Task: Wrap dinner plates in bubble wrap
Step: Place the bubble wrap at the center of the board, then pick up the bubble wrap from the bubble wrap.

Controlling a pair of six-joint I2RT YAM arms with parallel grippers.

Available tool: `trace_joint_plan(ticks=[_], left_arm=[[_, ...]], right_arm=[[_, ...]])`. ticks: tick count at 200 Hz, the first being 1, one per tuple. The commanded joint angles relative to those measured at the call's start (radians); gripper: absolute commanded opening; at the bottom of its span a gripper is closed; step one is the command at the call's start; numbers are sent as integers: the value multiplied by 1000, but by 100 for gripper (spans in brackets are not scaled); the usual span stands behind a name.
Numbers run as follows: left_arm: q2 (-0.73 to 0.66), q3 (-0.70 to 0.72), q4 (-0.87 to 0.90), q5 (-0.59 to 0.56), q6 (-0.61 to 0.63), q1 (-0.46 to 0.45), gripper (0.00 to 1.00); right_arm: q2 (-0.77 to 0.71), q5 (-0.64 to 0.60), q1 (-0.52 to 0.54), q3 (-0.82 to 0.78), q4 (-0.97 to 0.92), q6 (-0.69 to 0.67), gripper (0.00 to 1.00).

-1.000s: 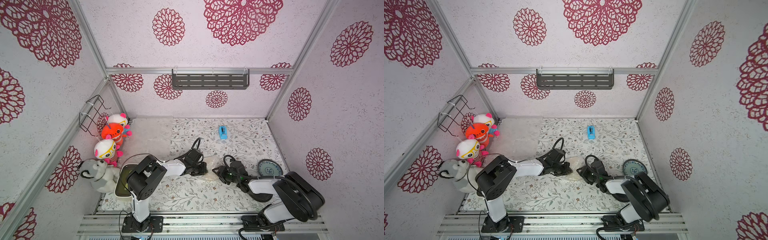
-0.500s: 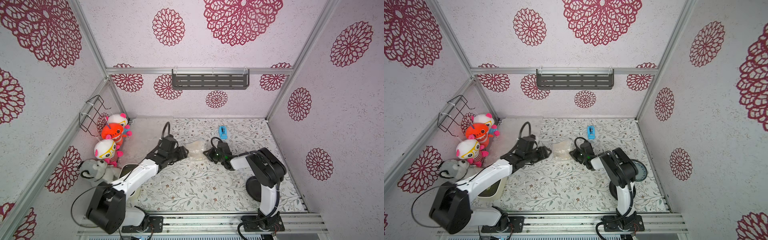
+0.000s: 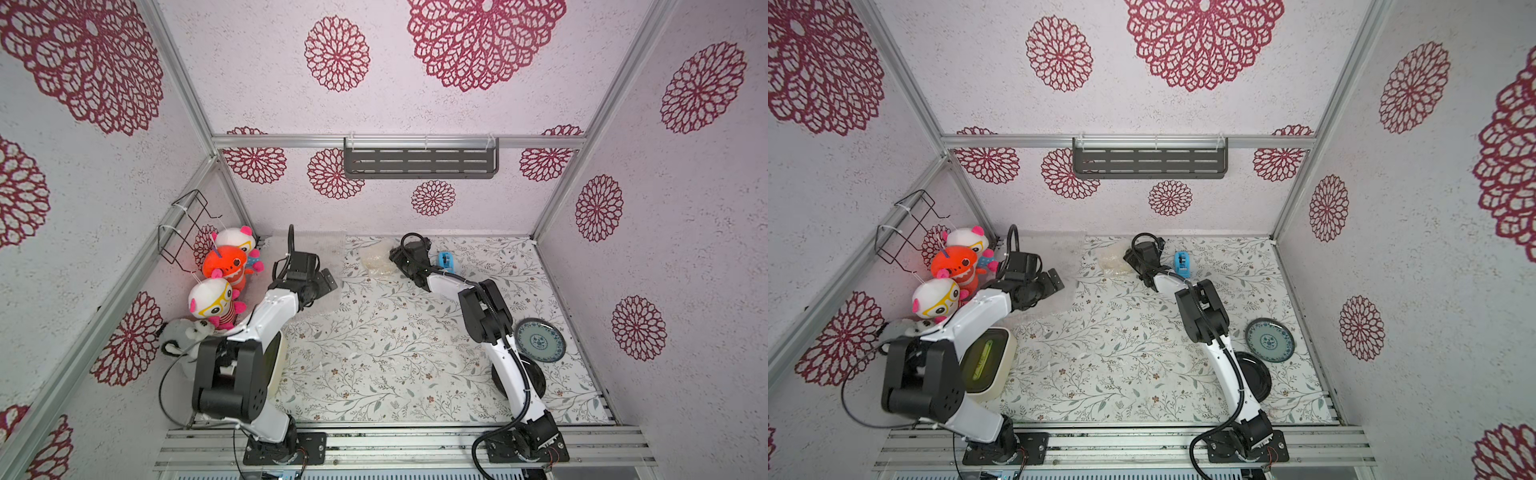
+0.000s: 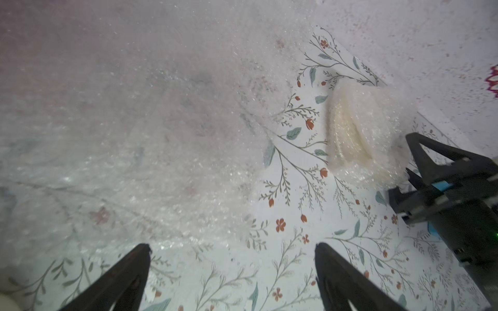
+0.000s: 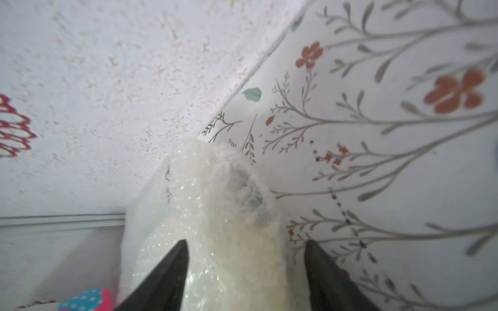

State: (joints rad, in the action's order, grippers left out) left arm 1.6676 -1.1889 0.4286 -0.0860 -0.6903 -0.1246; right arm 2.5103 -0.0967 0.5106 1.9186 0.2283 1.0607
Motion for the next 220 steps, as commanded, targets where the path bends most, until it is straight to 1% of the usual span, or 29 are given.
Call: trace_joint_plan(ticks=[1,16,33,38,54,72,82,86,91,110,120,132,150,173,194,220], left_arm=[[82,-95,64,1,29,11,98],[105,-99,96,-12,22,10,98],[124,-92,166,5,62,-11,98],[132,-87,180,14,78,-23,100],[175,-97,241,-23,141,-79,96],[247,-153,311,-96,205,-137,96],[285,-193,341,-106,231,-156,95],[328,-209,350,-106,238,-162,95],[353,-228,362,-108,244,-165,93],[429,-292,412,-143,249,-168,80],[461,-326,448,-182,249,-168,74],[488,-355,475,-201,256,-168,66],[486,-363,474,-183,260,-170,51],[466,-366,471,-178,265,-181,41],[457,-383,488,-194,265,-186,35],[427,-397,499,-213,271,-192,31]], right_arm=[[-213,-104,6,-176,-41,-133,99],[-363,-77,29,-347,0,-259,99],[-510,-118,65,-534,-4,-348,99],[-553,-124,72,-592,7,-360,99],[-682,-157,89,-745,18,-380,99],[-792,-190,94,-845,-24,-393,99],[-838,-209,94,-883,-47,-396,99],[-856,-218,94,-899,-54,-398,99],[-876,-229,94,-920,-57,-402,99],[-940,-276,92,-990,-57,-396,99],[-963,-286,89,-1017,-51,-391,99],[-983,-291,86,-1039,-46,-388,99],[-1002,-302,85,-1053,-49,-394,99],[-1016,-312,85,-1059,-53,-403,99],[-1021,-317,85,-1061,-48,-405,99],[-1021,-317,85,-1060,-47,-403,99]])
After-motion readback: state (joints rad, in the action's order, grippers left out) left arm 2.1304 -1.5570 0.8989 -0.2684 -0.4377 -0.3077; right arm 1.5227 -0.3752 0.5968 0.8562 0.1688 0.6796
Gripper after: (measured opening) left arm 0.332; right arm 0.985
